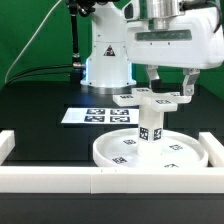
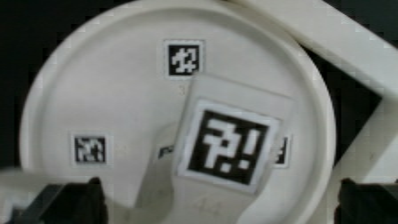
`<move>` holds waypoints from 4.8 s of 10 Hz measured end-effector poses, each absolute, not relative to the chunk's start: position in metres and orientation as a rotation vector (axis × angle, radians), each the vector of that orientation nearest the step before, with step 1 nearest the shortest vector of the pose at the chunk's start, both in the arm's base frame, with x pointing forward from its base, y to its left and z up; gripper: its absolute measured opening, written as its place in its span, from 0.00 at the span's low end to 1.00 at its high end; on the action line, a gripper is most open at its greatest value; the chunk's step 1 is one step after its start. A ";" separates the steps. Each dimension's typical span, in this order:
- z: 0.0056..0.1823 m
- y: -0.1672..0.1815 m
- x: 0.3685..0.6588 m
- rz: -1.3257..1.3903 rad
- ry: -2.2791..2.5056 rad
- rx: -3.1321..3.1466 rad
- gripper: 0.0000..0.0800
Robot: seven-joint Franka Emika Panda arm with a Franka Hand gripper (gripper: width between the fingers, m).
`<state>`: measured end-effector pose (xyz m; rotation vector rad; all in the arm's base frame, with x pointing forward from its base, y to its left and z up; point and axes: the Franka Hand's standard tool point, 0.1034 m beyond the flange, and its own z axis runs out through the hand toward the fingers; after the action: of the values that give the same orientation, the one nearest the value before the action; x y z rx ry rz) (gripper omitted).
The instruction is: Assemble round table
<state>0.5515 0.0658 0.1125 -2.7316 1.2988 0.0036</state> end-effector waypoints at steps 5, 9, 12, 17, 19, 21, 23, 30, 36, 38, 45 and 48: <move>0.119 0.063 0.556 0.023 0.587 -3.000 0.81; 0.118 0.060 0.555 0.005 0.023 -3.073 0.81; 0.121 0.051 0.560 -0.014 -0.519 -3.072 0.81; 0.121 0.047 0.559 -0.014 -1.037 -2.949 0.81; 0.120 0.045 0.559 0.002 -1.318 -2.864 0.81; 0.117 0.042 0.558 -0.004 -1.460 -2.806 0.81; 0.113 0.042 0.557 0.006 -1.446 -2.813 0.81; 0.105 0.042 0.554 0.032 -1.424 -2.821 0.81; 0.105 0.040 0.554 0.027 -1.135 -2.949 0.54; 0.105 0.038 0.554 0.023 -0.808 -3.046 0.54; 0.104 0.038 0.553 -0.055 0.451 -3.058 0.54; 0.104 0.038 0.553 -0.047 0.736 -2.999 0.54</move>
Offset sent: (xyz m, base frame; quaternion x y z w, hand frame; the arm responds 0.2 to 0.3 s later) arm 0.0116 -0.0028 0.0063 -0.0479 -0.0273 -0.2630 0.9632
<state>0.5533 0.0383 0.1041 -2.9987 0.7362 -0.0469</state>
